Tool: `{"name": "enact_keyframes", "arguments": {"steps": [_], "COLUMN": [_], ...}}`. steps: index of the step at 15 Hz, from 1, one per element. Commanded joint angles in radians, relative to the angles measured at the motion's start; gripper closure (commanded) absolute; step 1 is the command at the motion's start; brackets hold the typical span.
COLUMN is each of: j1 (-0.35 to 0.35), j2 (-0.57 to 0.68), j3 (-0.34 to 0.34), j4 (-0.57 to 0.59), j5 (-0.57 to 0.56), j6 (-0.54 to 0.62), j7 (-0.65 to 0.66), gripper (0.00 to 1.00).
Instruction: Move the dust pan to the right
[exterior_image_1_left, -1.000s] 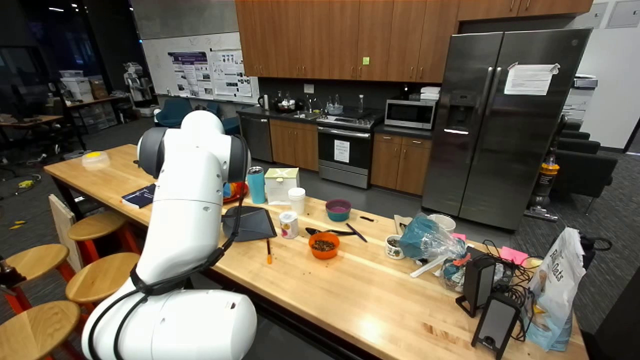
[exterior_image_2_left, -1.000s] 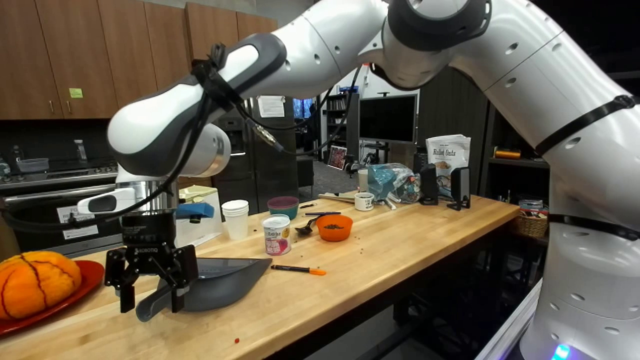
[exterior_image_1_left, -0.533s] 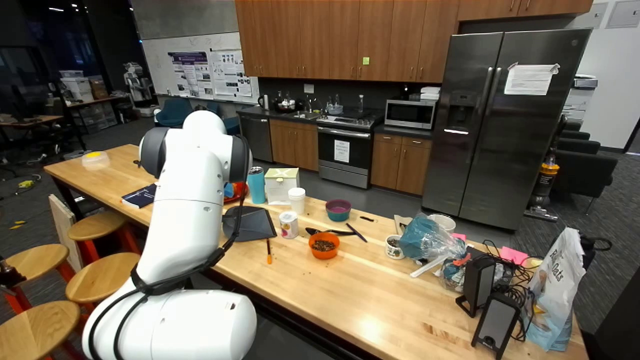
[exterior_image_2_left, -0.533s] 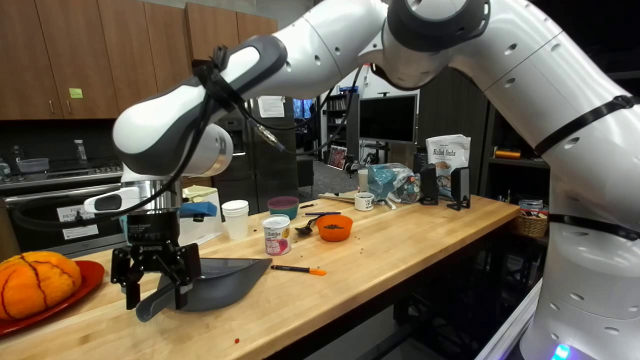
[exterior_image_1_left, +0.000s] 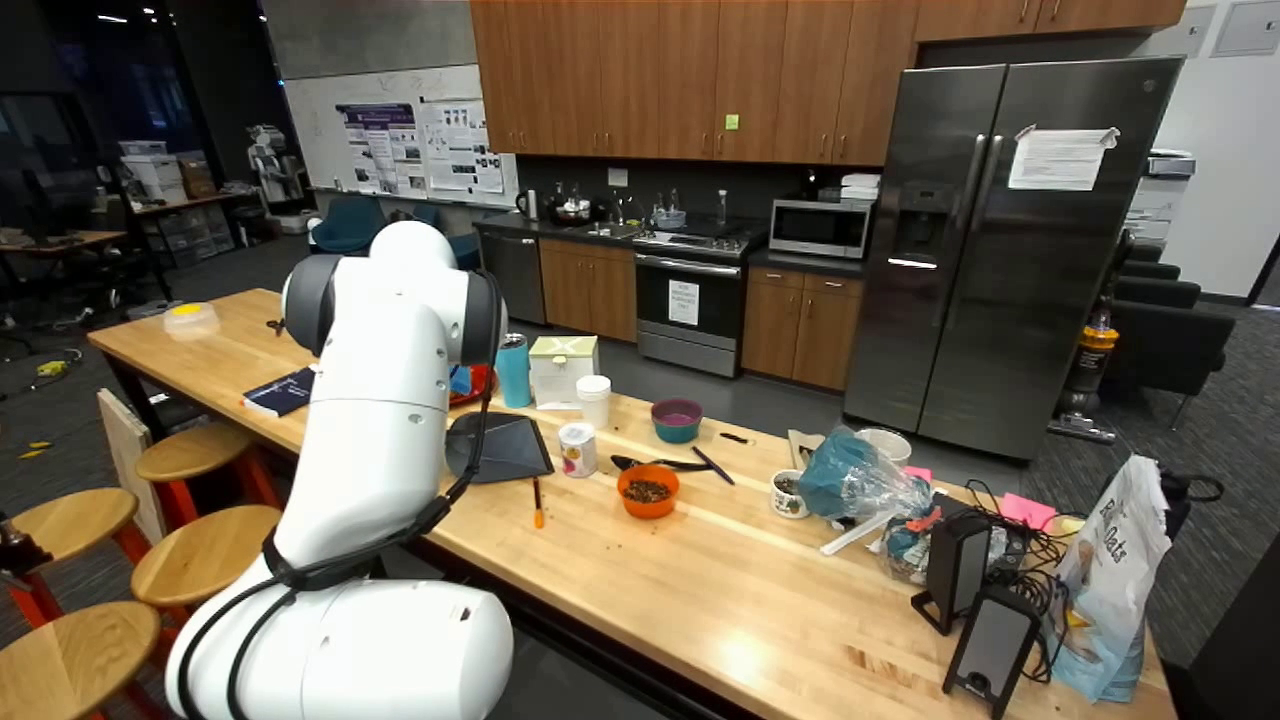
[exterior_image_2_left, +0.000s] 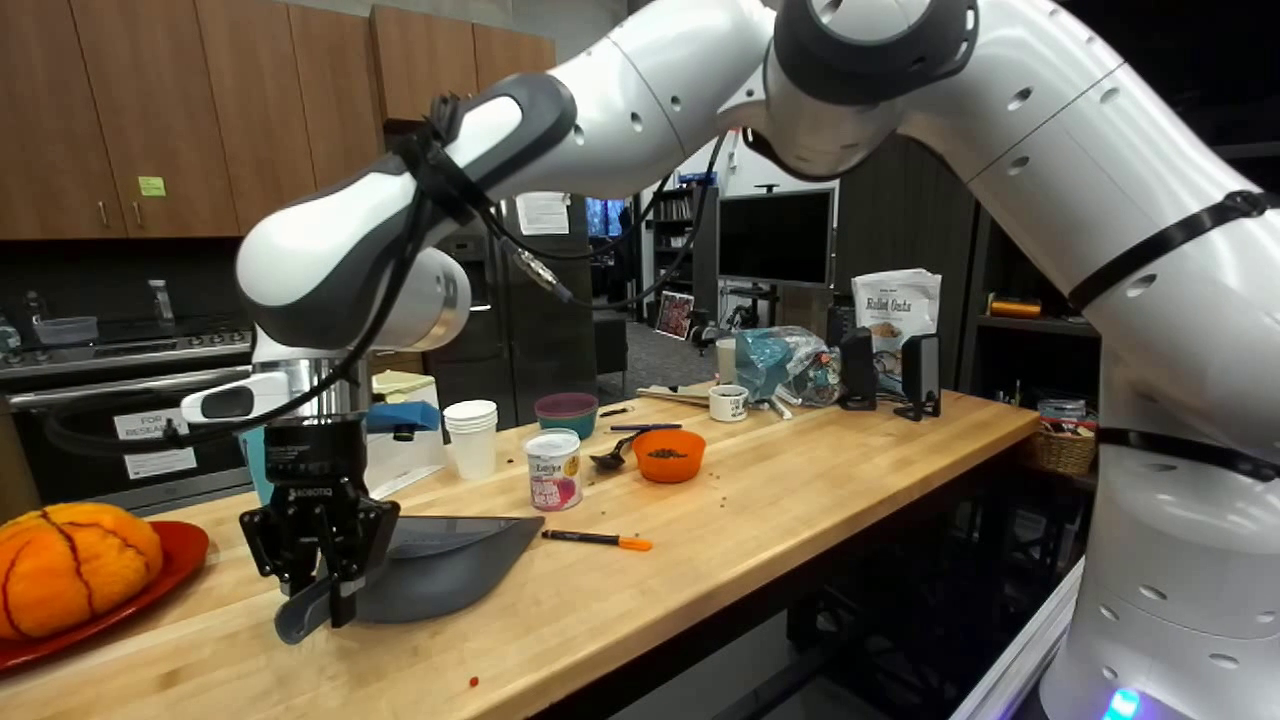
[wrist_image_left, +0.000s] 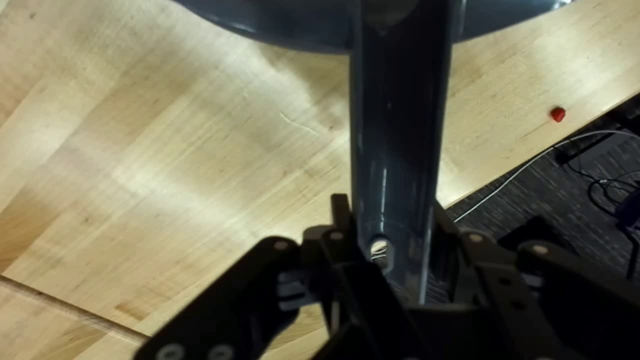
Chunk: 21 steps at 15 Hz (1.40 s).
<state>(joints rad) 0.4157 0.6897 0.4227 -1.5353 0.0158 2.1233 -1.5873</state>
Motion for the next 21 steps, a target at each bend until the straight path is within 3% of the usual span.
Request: {"name": "enact_keyframes", "arguments": {"steps": [1,21], "j1": [-0.013,0.058], "j2": [-0.039,-0.121], "j3": [0.001,-0.003], "j4": [-0.041,-0.014], "j5": [-0.006,-0.051], "j6": [0.010,-0.135], "j7": [0.008,0.119], "gripper": [0.92,0.92]}}
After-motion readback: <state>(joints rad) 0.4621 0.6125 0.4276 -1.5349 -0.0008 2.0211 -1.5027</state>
